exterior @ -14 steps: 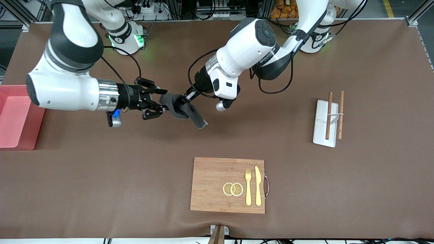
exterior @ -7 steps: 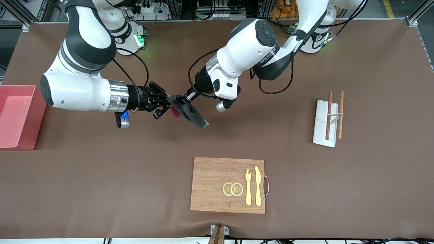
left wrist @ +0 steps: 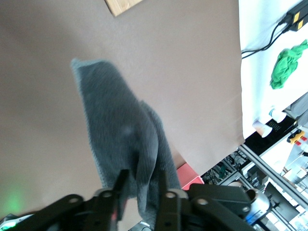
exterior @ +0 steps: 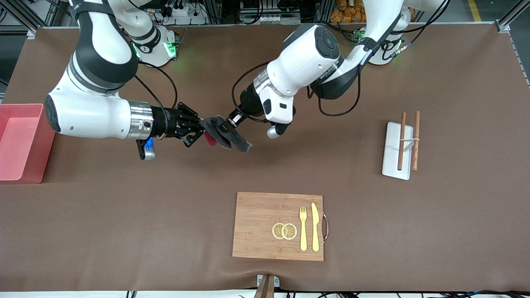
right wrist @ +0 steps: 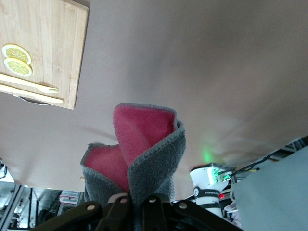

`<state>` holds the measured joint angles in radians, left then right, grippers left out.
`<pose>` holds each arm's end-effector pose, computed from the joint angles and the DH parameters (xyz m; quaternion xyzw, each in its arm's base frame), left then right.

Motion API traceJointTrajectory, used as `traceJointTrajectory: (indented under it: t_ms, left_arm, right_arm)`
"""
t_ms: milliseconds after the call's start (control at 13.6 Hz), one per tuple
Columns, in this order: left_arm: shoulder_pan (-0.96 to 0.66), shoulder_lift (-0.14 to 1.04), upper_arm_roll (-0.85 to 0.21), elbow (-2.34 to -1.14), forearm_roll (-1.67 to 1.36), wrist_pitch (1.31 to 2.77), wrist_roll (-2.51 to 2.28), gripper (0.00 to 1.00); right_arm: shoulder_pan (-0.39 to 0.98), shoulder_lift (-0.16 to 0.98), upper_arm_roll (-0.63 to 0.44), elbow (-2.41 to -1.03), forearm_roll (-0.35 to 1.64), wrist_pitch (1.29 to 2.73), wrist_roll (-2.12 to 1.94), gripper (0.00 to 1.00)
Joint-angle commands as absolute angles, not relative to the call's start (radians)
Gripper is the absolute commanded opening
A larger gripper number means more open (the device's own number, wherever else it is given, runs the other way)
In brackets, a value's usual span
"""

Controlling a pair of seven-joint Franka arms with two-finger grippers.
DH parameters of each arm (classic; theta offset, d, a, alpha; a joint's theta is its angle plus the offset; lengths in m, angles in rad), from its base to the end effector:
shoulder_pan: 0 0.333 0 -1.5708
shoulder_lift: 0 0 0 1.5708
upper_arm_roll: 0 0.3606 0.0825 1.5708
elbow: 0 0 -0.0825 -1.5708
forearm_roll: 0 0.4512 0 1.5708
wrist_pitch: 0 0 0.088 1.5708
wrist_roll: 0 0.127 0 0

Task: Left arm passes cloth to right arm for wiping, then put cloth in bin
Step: 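Grasp the cloth with the right gripper and open the left gripper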

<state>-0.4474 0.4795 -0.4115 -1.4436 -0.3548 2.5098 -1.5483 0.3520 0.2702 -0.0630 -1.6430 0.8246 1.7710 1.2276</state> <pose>0.5905 -0.5835 0.5060 0.8122 0.4515 -0.1022 0.3552 0.6559 0.2812 0.4779 -0.7698 0.5101 0.3069 0.2304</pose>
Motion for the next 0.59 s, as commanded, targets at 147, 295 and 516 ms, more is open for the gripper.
traceJointTrajectory:
  t_ms: [147,295,516]
  left_arm:
    - [-0.309,0.427,-0.379,-1.436,-0.322,2.345,-1.571,1.00]
    - [-0.215,0.407,-0.380,-1.436,-0.272,2.208,-1.562,1.00]
    - [-0.076,0.407,-0.382,-1.437,-0.155,2.099,-1.525,1.00]
  right_arm:
    - [0.356,0.345,-0.058,-1.641,0.756,1.819,1.077,0.00]
    - [0.400,0.389,-0.058,-1.713,0.701,1.943,0.953,0.00]
    - [0.402,0.429,-0.061,-1.833,0.660,2.121,0.723,0.00]
